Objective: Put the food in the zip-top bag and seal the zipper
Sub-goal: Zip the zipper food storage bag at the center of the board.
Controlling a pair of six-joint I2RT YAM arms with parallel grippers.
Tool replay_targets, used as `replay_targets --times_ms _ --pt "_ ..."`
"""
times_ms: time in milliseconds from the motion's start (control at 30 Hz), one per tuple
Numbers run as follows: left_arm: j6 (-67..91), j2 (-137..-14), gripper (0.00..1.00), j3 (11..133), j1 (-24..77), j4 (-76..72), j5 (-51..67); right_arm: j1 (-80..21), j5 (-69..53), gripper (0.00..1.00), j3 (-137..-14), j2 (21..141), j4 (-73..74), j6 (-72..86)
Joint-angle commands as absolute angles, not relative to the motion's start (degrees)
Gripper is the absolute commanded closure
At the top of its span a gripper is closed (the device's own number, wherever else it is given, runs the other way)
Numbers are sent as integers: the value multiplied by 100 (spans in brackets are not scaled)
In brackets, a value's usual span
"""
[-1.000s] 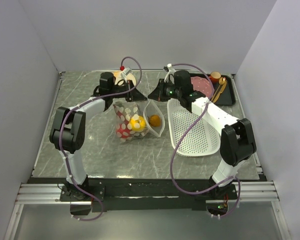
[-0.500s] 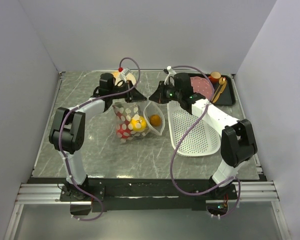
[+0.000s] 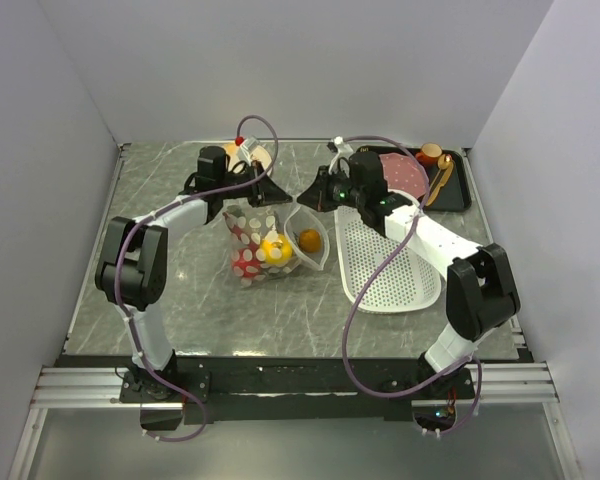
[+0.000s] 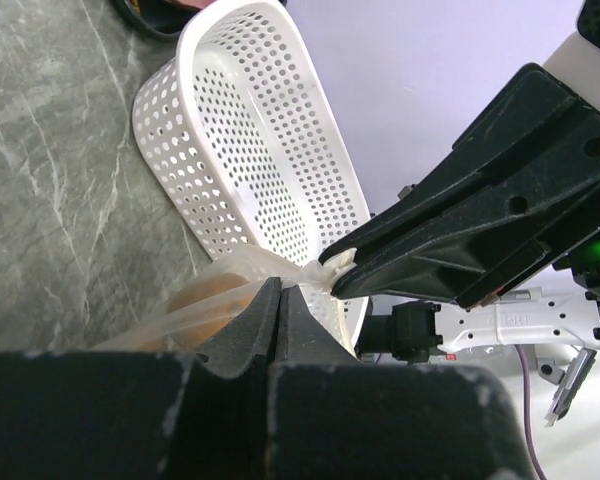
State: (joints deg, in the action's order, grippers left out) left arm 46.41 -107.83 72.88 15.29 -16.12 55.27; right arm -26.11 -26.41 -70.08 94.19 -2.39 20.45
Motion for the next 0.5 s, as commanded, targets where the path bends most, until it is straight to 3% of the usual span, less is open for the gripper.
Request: replay_targets --times_ms 0,200,333,433,467 --pt "4482 -10573 99 7628 906 -1740 4192 -2619 -2979 100 -6707 8868 387 1890" --pt "4430 -10494 99 7603 870 -1687 4174 -2619 -2997 100 -6434 8657 176 1855" --pt "4517 -10722 99 7778 879 -1881 5043 -2628 -3058 100 -6653 8771 211 1811" --pt "4649 -10854 90 7752 879 -2283 5589 -2619 -3120 100 -6767 8859 193 1802" --pt "4728 -10872 82 7743 879 -2398 5773 -2628 -3111 100 -6794 8868 211 1784"
